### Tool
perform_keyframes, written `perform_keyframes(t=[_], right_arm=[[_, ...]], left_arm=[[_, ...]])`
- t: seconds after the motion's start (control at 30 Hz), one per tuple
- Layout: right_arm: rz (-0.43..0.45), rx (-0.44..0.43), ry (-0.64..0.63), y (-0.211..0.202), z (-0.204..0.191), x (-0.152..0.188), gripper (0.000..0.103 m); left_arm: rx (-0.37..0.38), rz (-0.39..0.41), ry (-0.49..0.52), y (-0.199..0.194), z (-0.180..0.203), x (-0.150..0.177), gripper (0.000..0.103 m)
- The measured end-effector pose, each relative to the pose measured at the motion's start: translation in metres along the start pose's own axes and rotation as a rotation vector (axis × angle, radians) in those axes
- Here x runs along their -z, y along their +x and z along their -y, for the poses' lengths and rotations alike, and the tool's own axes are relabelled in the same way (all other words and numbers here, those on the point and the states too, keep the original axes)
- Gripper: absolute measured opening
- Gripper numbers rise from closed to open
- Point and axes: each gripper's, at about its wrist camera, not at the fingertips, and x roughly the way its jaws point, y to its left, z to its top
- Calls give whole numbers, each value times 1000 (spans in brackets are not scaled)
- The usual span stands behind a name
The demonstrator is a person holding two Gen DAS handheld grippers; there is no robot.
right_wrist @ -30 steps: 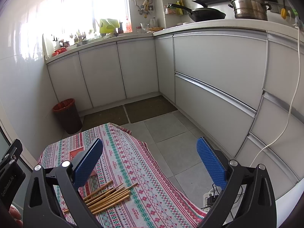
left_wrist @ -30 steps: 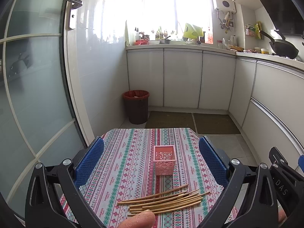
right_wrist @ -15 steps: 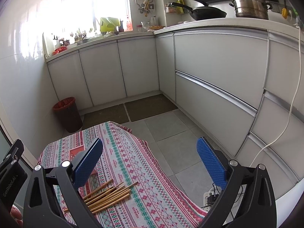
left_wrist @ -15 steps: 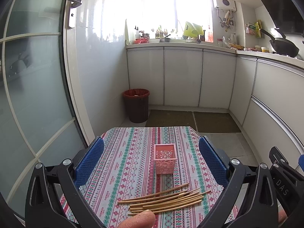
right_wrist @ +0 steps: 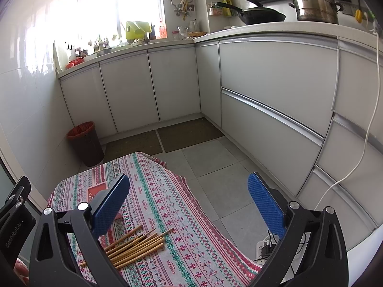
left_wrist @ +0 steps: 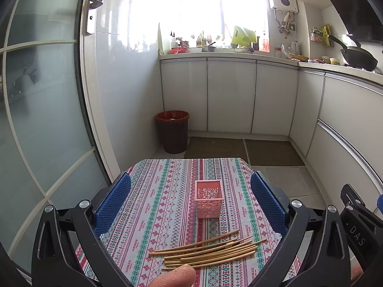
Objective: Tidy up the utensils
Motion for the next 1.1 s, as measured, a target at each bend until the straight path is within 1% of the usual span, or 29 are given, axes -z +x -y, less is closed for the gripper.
perform_keyframes(t=[0.27, 0.3, 0.37, 0.4, 0.5, 0.57, 0.6, 0.63, 0.67, 0.73, 0.77, 0.8, 0.87, 0.93, 0.97, 1.03, 1.1], right_arm=[[-2, 6, 3, 0, 0, 0, 96], [-3, 9, 8, 1, 1, 0, 96], [-11, 15, 40, 3, 7, -1, 96], [-21, 14, 65, 5, 12, -2, 96], [-82, -6, 154, 18, 31, -5, 96], [-139, -33, 220, 31, 46, -7, 96], [-170, -48, 246, 38, 52, -6, 96], [-204, -65, 274, 46, 58, -5, 96], [-249, -86, 303, 57, 64, -4, 96], [-333, -127, 365, 75, 75, 0, 96], [-379, -155, 409, 84, 82, 4, 96], [-416, -178, 448, 92, 87, 7, 96], [-508, -238, 534, 111, 96, 17, 96], [-598, -300, 583, 129, 98, 26, 96], [-649, -332, 620, 138, 100, 33, 96], [-699, -352, 658, 148, 99, 43, 96], [-727, -327, 635, 154, 93, 48, 96]], left_arm=[[-2, -6, 1, 2, 0, -1, 96], [-2, -10, 2, 3, 0, -1, 96], [4, -47, 17, 13, 2, 1, 96], [14, -81, 28, 20, 3, 2, 96], [100, -255, 53, 56, 11, 16, 96], [218, -435, 109, 89, 24, 33, 96], [280, -514, 151, 102, 34, 43, 96], [327, -573, 187, 114, 43, 52, 96], [344, -607, 218, 125, 53, 62, 96], [352, -636, 261, 143, 68, 72, 96], [369, -660, 282, 158, 78, 76, 96], [385, -681, 289, 167, 83, 80, 96], [436, -750, 291, 195, 97, 88, 96], [443, -845, 323, 225, 110, 100, 96], [440, -875, 357, 233, 118, 107, 96], [425, -904, 442, 245, 128, 122, 95], [398, -909, 477, 256, 131, 130, 81]])
